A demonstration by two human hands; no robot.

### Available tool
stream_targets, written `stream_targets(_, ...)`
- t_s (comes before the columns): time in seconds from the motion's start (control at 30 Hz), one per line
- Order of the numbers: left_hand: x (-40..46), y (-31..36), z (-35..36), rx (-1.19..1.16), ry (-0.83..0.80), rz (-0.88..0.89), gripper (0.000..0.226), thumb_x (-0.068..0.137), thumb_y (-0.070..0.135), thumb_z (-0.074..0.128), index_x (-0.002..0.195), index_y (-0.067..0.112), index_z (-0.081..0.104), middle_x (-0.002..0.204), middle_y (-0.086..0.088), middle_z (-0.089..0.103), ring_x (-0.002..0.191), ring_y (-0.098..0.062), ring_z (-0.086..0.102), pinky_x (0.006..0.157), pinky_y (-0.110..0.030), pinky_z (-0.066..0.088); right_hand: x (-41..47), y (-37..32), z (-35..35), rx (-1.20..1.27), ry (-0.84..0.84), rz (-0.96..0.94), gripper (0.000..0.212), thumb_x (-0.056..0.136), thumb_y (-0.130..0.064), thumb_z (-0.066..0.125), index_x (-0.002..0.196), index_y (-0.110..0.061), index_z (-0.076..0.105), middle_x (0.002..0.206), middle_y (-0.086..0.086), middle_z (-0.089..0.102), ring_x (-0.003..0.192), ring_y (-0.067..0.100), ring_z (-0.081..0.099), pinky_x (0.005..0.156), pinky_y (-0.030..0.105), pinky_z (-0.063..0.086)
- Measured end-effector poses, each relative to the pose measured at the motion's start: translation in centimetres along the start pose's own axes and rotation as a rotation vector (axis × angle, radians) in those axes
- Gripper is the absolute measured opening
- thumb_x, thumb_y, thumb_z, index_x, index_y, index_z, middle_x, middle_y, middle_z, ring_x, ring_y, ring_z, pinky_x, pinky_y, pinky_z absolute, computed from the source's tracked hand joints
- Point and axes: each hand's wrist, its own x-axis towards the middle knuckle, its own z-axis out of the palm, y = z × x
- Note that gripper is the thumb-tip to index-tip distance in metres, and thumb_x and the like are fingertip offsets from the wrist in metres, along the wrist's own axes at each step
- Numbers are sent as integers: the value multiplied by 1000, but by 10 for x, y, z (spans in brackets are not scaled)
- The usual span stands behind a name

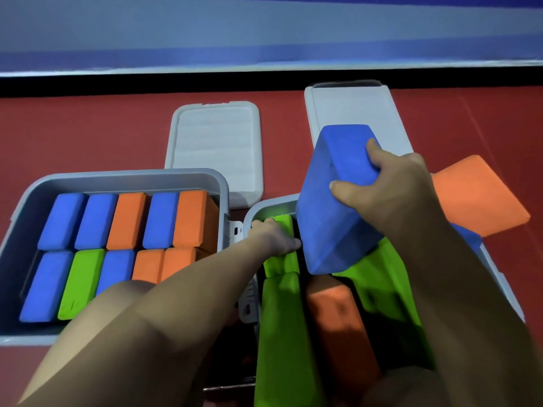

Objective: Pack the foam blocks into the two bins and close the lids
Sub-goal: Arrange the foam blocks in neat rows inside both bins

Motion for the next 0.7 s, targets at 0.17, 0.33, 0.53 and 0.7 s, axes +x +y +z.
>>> stream_targets(0.17,-13,-4,-4,-57,94,-13,90,71,60,62,138,7,33,137,-15,38,122,-28,49,93,-32,46,1,-1,3,5,9,7,83,75,-48,68,147,-31,30,124,12,39,118,32,46,102,44,41)
stream_targets(0.33,-32,-9,-15,-105,165,24,87,69,60,67,132,7,39,133,-15,38,117,-29,49,90,-34,45,2,0,7,-4,-1,3,83,76,-50,65,148,-31,27,127,14,39,123,31,41,102,42,39)
stream_targets(0.53,-64,-20,-31,-253,298,85,89,69,51,76,134,10,31,135,-17,31,125,-37,40,103,-41,39,2,1,13,43,-13,45,85,77,-50,65,149,-30,24,130,14,36,125,33,39,100,42,39)
stream_targets(0.7,-73,-39,4,-317,280,86,117,61,57,81,145,12,12,139,-17,27,130,-36,37,106,-41,37,-8,3,36,8,-87,57,96,73,-50,69,150,-30,15,132,15,32,124,39,39,96,45,43)
